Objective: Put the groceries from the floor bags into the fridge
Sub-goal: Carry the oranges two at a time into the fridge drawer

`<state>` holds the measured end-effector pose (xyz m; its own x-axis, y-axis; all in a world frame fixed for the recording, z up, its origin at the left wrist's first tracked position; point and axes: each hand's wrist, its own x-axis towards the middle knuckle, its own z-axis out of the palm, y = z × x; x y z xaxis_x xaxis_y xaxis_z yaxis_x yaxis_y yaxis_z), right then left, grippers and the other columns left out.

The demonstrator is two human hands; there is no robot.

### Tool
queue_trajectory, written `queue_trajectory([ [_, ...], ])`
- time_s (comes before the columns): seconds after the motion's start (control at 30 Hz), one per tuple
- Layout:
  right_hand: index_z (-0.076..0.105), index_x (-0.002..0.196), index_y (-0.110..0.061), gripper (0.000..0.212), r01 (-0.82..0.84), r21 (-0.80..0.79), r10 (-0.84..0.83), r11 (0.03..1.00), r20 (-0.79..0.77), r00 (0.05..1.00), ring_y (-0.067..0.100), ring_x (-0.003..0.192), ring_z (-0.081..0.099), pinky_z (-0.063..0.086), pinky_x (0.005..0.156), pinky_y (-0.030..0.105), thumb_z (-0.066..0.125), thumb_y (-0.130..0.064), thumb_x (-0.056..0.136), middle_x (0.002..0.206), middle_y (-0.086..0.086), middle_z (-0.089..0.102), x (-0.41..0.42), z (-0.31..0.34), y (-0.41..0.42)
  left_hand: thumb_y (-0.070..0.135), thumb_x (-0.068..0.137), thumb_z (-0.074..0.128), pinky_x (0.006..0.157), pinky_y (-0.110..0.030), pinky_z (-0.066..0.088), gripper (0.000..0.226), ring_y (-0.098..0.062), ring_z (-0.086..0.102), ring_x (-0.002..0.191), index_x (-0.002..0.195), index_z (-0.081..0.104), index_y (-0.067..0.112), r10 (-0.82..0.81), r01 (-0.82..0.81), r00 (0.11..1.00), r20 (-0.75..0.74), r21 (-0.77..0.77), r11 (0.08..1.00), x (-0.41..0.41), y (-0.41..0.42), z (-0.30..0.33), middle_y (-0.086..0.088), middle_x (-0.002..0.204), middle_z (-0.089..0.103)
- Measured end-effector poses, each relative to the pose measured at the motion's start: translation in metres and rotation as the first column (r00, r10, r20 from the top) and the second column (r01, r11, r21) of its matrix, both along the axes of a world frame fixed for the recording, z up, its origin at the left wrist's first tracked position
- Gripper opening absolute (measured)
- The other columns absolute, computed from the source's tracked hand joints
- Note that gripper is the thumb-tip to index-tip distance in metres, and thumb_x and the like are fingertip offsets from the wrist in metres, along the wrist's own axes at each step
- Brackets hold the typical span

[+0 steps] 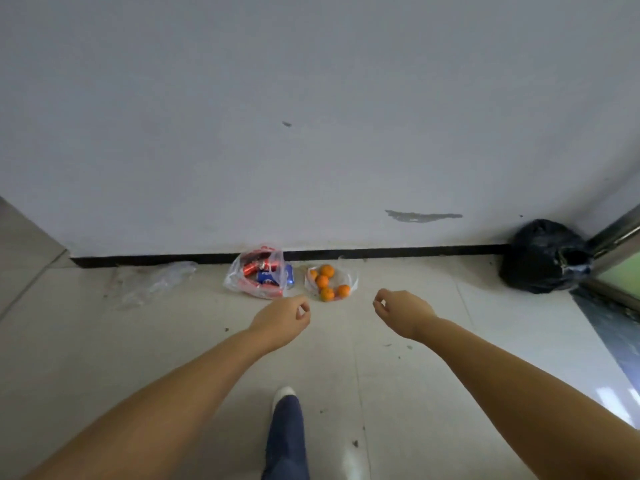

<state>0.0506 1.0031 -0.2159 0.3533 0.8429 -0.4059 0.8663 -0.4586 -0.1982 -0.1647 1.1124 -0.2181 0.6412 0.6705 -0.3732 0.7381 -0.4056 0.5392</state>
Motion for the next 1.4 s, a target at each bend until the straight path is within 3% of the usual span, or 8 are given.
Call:
queue_trajectory([
  [0.23,0.055,0.115,-0.017,0.036,0.120,-0.085,-0.129,0.989,-0.106,0.986,0.024,0.087,0.061,0.043,0.069,0.028,0.030,-0.039,0.099,0.103,0.007,0.066,0.053,-0.048,0.107,0.027,0.093,0.049,0.084,-0.037,0.053,0.022,-0.020,0.062,0.091,0.109,0.060,0.016,-0.080,0.068,0.992,-0.101,-0.114,0.991,0.061,0.133,-0.047,-0.005,0.102,0.066],
  [0.37,0.054,0.111,-0.018,0.032,0.188,-0.128,-0.209,0.974,-0.180,0.961,0.022,0.072,0.058,0.044,0.064,0.028,0.031,-0.036,0.099,0.092,0.004,0.064,0.087,-0.083,0.151,0.028,0.093,0.048,0.086,-0.036,0.051,0.026,-0.023,0.062,0.096,0.113,0.059,0.016,-0.124,0.094,0.979,-0.160,-0.181,0.979,0.104,0.186,-0.086,-0.005,0.106,0.066],
  [0.43,0.053,0.111,-0.018,0.031,0.171,-0.165,-0.200,0.971,-0.179,0.963,0.020,0.072,0.054,0.045,0.070,0.030,0.030,-0.036,0.099,0.091,0.002,0.062,0.106,-0.117,0.172,0.028,0.093,0.048,0.085,-0.035,0.051,0.027,-0.023,0.062,0.097,0.114,0.059,0.016,-0.143,0.104,0.973,-0.182,-0.212,0.972,0.130,0.205,-0.121,-0.005,0.108,0.066],
  [0.73,0.057,0.108,-0.013,0.031,0.171,-0.213,-0.212,0.962,-0.186,0.959,0.028,0.091,0.060,0.040,0.068,0.029,0.033,-0.031,0.098,0.101,0.007,0.064,0.196,-0.396,0.285,0.026,0.093,0.044,0.088,-0.038,0.049,0.026,-0.031,0.058,0.103,0.108,0.059,0.011,-0.145,0.086,0.961,-0.235,-0.243,0.966,0.238,0.291,-0.411,-0.012,0.110,0.064],
  [1.0,0.064,0.111,-0.015,0.030,0.097,-0.114,-0.124,0.989,-0.269,0.955,0.029,0.108,0.055,0.044,0.089,0.034,0.039,-0.012,0.095,0.117,0.007,0.057,0.226,-0.621,0.336,0.019,0.097,0.038,0.074,-0.036,0.038,0.025,-0.035,0.055,0.105,0.102,0.059,0.008,-0.123,0.108,0.974,-0.190,-0.086,0.990,0.298,0.319,-0.631,-0.014,0.114,0.058],
  [1.17,0.057,0.119,-0.019,0.029,0.015,-0.169,-0.034,0.985,-0.108,0.994,0.027,0.119,0.044,0.046,0.083,0.038,0.042,-0.017,0.094,0.123,0.006,0.048,0.236,-0.711,0.353,0.017,0.095,0.038,0.085,-0.042,0.042,0.027,-0.034,0.050,0.113,0.113,0.058,0.010,-0.195,0.205,0.944,-0.267,0.009,0.979,0.327,0.316,-0.732,-0.012,0.116,0.054],
  [1.27,0.038,0.136,-0.020,0.047,0.070,-0.265,-0.069,0.962,0.012,0.998,0.033,0.123,0.040,0.046,0.088,0.039,0.054,-0.021,0.092,0.132,0.008,0.040,0.232,-0.741,0.356,0.012,0.082,0.049,0.077,-0.039,0.047,0.030,-0.035,0.053,0.099,0.108,0.063,0.013,-0.284,0.369,0.886,-0.367,0.188,0.910,0.329,0.295,-0.768,-0.009,0.102,0.060],
  [1.4,0.034,0.135,-0.022,0.050,0.143,-0.280,-0.152,0.949,-0.010,0.988,0.036,0.113,0.048,0.045,0.086,0.040,0.053,-0.032,0.090,0.128,0.012,0.044,0.230,-0.752,0.358,0.028,0.060,0.062,0.050,-0.030,0.049,0.034,-0.028,0.061,0.065,0.092,0.073,0.024,-0.361,0.441,0.846,-0.392,0.136,0.887,0.322,0.290,-0.768,-0.005,0.081,0.066],
])
